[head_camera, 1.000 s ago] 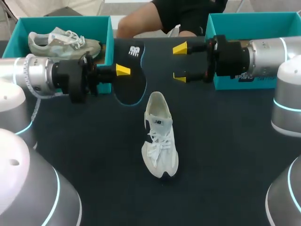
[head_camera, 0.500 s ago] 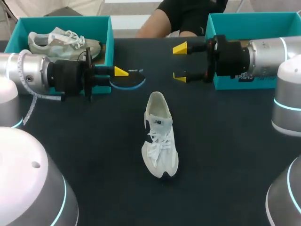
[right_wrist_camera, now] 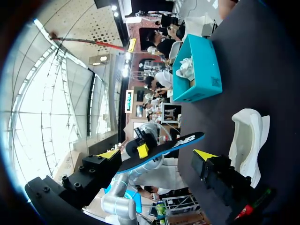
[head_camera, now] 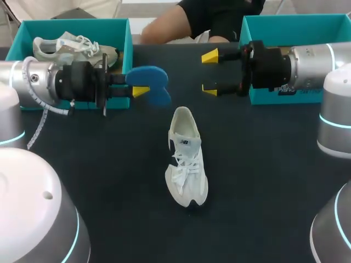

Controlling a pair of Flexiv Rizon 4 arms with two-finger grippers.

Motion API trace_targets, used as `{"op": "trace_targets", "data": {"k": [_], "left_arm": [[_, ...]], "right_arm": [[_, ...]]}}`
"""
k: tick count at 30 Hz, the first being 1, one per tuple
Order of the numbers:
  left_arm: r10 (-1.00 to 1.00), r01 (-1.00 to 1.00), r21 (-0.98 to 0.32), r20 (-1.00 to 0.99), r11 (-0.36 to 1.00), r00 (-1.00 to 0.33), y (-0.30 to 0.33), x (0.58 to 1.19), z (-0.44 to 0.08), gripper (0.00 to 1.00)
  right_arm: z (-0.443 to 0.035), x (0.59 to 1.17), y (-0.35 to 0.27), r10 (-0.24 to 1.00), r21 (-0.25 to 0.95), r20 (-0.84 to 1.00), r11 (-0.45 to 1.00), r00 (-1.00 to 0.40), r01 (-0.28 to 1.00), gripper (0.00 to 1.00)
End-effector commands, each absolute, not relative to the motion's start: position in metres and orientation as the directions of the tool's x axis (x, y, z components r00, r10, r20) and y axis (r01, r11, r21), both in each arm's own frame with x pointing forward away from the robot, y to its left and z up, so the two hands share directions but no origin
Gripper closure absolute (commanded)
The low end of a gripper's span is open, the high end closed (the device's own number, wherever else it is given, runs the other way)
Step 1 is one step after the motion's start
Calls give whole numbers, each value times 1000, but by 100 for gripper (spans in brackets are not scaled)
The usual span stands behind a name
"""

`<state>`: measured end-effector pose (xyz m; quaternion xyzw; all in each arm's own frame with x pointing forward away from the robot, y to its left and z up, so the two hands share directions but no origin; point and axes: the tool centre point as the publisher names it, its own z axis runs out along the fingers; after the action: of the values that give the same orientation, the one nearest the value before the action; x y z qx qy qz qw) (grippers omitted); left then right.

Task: Take the shoe out of the shoebox, open the shoe tongue, remove and reinsert the insole, then place the shoe into the shoebox

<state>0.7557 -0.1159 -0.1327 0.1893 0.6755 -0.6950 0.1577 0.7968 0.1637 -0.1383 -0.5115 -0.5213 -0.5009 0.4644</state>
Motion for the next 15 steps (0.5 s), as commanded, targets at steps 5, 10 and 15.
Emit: {"op": "trace_targets", "data": {"k": [5, 10, 15], "left_arm": [[71, -154, -982, 162, 107, -984, -111, 759, -133, 100], [81, -307, -942, 319, 133, -944, -110, 757, -130, 100], [75, -495, -859, 507, 134, -859, -111, 756, -133, 100]], "right_arm": [[-138, 796, 166, 70, 47, 997, -28, -45, 999, 0], [-138, 796, 166, 70, 47, 997, -28, -45, 999, 0], [-138, 796, 166, 70, 47, 997, -28, -45, 999, 0]]}}
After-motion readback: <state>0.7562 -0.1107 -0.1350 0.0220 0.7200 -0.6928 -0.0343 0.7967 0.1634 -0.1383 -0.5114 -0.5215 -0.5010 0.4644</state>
